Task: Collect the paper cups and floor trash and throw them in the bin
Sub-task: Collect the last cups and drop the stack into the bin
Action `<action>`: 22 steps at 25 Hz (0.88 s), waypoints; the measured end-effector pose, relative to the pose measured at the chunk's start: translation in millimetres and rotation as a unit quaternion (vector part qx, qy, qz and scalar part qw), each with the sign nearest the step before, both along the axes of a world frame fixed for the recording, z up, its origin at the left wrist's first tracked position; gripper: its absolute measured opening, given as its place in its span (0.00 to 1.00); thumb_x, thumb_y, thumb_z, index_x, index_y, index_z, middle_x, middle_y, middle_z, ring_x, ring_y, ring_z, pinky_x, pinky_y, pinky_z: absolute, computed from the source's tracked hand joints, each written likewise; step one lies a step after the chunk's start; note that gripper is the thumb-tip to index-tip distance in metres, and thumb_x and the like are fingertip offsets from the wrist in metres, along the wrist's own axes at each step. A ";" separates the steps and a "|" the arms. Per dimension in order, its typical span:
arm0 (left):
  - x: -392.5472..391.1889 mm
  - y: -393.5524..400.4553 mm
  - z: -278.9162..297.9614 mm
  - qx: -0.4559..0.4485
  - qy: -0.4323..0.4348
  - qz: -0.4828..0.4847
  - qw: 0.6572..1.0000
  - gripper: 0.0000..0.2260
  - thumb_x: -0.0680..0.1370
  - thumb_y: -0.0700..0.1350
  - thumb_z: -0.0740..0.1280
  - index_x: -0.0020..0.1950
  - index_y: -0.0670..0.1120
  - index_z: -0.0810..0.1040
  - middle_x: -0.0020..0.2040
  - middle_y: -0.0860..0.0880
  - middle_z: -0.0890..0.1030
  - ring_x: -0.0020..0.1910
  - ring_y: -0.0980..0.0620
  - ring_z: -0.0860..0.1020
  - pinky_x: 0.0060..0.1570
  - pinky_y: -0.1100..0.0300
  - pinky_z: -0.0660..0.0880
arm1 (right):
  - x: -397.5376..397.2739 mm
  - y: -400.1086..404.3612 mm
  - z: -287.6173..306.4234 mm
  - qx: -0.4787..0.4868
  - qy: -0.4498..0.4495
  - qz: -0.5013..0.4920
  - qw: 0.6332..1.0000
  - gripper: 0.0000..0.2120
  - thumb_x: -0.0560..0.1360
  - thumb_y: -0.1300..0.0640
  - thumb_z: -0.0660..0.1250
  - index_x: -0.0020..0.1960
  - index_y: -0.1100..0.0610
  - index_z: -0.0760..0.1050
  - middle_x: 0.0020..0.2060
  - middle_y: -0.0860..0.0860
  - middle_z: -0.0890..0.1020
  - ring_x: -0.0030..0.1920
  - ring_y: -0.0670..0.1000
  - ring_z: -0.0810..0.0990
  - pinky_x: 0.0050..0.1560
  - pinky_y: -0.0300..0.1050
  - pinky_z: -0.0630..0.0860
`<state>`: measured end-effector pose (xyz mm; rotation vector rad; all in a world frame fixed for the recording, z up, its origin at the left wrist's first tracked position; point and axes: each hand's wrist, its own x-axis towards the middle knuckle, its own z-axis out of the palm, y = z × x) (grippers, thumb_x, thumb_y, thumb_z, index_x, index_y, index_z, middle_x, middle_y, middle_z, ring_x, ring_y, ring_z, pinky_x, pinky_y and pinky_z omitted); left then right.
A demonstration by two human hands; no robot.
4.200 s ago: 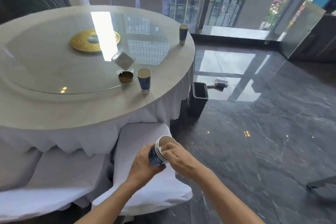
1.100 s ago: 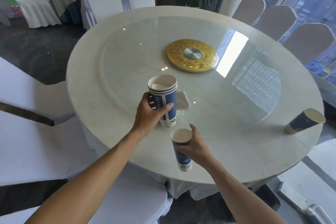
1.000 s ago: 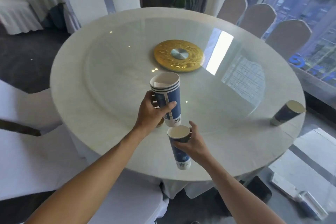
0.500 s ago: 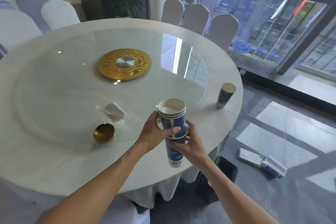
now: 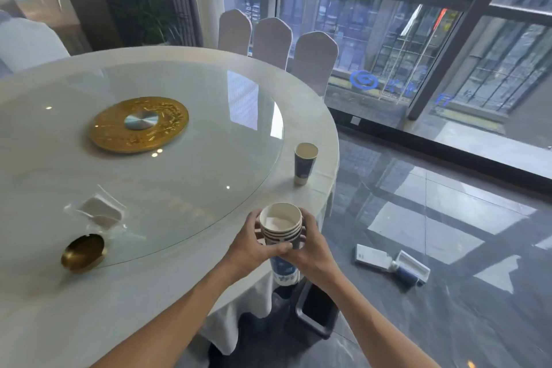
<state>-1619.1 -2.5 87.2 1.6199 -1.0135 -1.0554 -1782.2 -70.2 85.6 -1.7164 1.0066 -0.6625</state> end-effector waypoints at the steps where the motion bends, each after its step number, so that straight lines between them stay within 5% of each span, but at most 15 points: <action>1: -2.1 -5.0 -0.4 0.003 0.001 0.001 1.000 0.39 0.63 0.55 0.84 0.70 0.54 0.71 0.62 0.55 0.80 0.59 0.56 0.81 0.53 0.63 0.79 | -3.0 -5.2 -0.8 0.000 0.000 0.001 1.000 0.40 0.67 0.57 0.83 0.72 0.51 0.65 0.60 0.43 0.82 0.59 0.43 0.82 0.57 0.36 0.78; 8: -6.5 -59.8 -16.2 0.024 0.004 0.010 1.000 0.38 0.57 0.59 0.84 0.64 0.53 0.76 0.58 0.54 0.84 0.59 0.55 0.82 0.60 0.53 0.81 | -13.8 -53.6 -13.8 0.012 0.007 -0.002 1.000 0.41 0.67 0.54 0.83 0.73 0.51 0.66 0.61 0.42 0.82 0.62 0.44 0.81 0.60 0.36 0.76; 15: 15.3 -158.6 -29.7 0.026 -0.009 0.014 1.000 0.36 0.57 0.61 0.84 0.61 0.53 0.79 0.54 0.54 0.86 0.55 0.55 0.83 0.53 0.54 0.83 | -5.0 -148.6 -22.3 0.048 0.067 0.034 0.996 0.40 0.68 0.55 0.80 0.73 0.42 0.64 0.66 0.43 0.78 0.66 0.44 0.77 0.60 0.36 0.74; 18: 36.9 -198.1 -34.8 0.018 0.003 0.059 0.998 0.37 0.57 0.63 0.82 0.63 0.51 0.79 0.54 0.53 0.86 0.54 0.53 0.84 0.48 0.58 0.82 | 5.0 -202.3 -20.9 0.051 0.131 0.041 0.989 0.45 0.68 0.52 0.75 0.80 0.48 0.58 0.72 0.47 0.69 0.72 0.49 0.70 0.68 0.42 0.69; 22: 62.1 -233.5 -42.0 0.013 0.014 0.081 0.997 0.39 0.58 0.65 0.79 0.65 0.49 0.78 0.56 0.52 0.85 0.55 0.52 0.84 0.47 0.59 0.82 | 31.7 -270.2 -19.3 -0.038 0.186 -0.067 0.980 0.43 0.73 0.50 0.77 0.80 0.57 0.59 0.73 0.52 0.67 0.76 0.51 0.65 0.76 0.46 0.63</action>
